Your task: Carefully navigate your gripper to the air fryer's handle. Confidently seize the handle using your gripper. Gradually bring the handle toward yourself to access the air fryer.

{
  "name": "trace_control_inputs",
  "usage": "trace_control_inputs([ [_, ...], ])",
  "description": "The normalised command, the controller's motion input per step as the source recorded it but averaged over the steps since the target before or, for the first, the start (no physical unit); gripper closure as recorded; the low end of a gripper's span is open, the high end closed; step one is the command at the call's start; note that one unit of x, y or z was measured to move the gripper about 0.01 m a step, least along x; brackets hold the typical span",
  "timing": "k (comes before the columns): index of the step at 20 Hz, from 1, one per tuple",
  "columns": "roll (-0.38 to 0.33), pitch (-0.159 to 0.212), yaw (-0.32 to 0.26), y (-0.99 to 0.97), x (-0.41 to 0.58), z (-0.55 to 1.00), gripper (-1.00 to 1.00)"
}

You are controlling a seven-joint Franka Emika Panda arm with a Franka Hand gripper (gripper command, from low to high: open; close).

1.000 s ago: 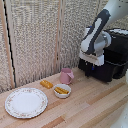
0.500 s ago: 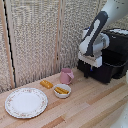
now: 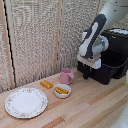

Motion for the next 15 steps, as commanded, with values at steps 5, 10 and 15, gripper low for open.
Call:
trace_control_inputs([
  [5,-0.035,0.004,-0.028,0.1,0.0,0.29,-1.0],
  [10,-0.078,0.083,-0.001,0.07,0.0,0.67,-1.0],
  [15,-0.07,0.079,-0.006,0.05,0.033,0.73,-1.0],
])
